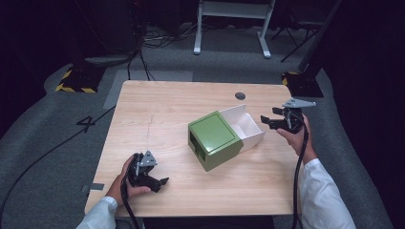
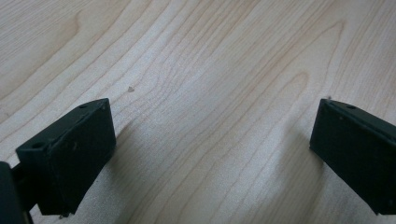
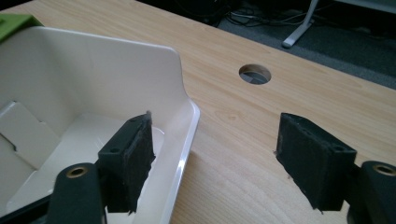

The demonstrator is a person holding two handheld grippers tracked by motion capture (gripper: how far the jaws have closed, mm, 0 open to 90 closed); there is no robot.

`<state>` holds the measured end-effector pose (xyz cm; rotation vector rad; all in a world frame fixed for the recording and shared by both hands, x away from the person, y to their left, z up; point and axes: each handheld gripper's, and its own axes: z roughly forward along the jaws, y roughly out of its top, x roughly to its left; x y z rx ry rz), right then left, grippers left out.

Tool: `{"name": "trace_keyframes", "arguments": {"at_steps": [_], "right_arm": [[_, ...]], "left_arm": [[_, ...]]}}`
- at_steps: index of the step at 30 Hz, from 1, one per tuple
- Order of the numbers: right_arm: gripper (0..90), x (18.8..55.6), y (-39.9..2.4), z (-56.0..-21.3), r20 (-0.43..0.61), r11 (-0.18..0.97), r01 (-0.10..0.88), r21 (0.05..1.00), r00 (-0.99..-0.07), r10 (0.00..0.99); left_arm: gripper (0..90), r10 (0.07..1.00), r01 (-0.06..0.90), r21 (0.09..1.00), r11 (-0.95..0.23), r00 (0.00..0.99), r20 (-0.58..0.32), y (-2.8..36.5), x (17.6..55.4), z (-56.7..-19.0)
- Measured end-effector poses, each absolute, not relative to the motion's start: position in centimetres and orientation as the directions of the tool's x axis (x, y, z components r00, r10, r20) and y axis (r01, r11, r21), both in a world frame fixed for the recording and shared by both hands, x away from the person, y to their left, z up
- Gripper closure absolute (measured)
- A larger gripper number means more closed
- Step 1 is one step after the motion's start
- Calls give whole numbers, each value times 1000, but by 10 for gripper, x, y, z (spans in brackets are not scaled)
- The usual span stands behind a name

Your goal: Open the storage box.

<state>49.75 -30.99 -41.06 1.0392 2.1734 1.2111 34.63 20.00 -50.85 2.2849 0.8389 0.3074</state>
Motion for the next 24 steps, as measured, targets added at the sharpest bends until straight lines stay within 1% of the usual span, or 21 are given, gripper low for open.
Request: {"name": "trace_keyframes", "arguments": {"at_steps": [6, 11, 24], "right_arm": [[250, 484, -317, -398, -29, 336, 369, 867, -635, 772], [229, 468, -319, -392, -58, 363, 341, 867, -654, 754], [221, 438, -316, -392, -112, 425, 296, 855, -695, 710]], "left_arm": [[5, 644, 485, 668, -565, 765, -11, 200, 346, -508], [5, 644, 485, 668, -565, 765, -10, 200, 346, -508], [5, 645, 486, 667, -565, 764, -10, 200, 346, -508]]}}
